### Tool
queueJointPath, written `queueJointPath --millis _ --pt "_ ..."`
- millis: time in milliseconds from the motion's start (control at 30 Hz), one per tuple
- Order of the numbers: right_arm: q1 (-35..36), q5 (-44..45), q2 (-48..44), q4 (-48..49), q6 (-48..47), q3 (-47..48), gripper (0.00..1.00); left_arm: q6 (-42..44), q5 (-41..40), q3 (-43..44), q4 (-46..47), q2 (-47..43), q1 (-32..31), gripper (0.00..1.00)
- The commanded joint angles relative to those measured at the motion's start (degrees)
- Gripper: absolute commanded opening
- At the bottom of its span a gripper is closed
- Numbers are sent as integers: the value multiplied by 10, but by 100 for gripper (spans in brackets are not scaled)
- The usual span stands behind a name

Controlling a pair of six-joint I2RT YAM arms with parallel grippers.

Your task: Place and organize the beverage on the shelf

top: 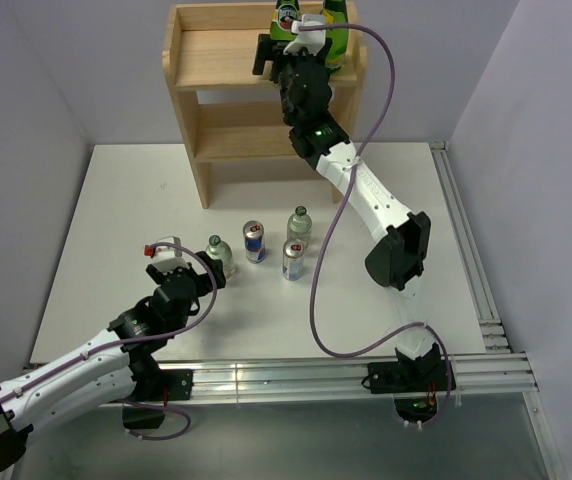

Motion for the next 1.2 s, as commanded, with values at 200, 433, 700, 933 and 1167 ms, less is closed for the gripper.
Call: queueJointPath --millis 200,433,700,933,1167 --pt "7 58 -93 14 5 -100 97 6 -6 4 17 6 -1 99" --pt "48 101 -225 76 -15 -303 97 6 -8 6 17 12 -1 99" --pt "150 199 -447 126 24 -583 96 5 -11 8 16 15 -2 99" --pt "176 198 -615 25 248 -887 95 10 -9 8 19 21 -2 99" --pt "247 241 -630 -25 366 -1004 94 10 -8 12 21 28 -2 99"
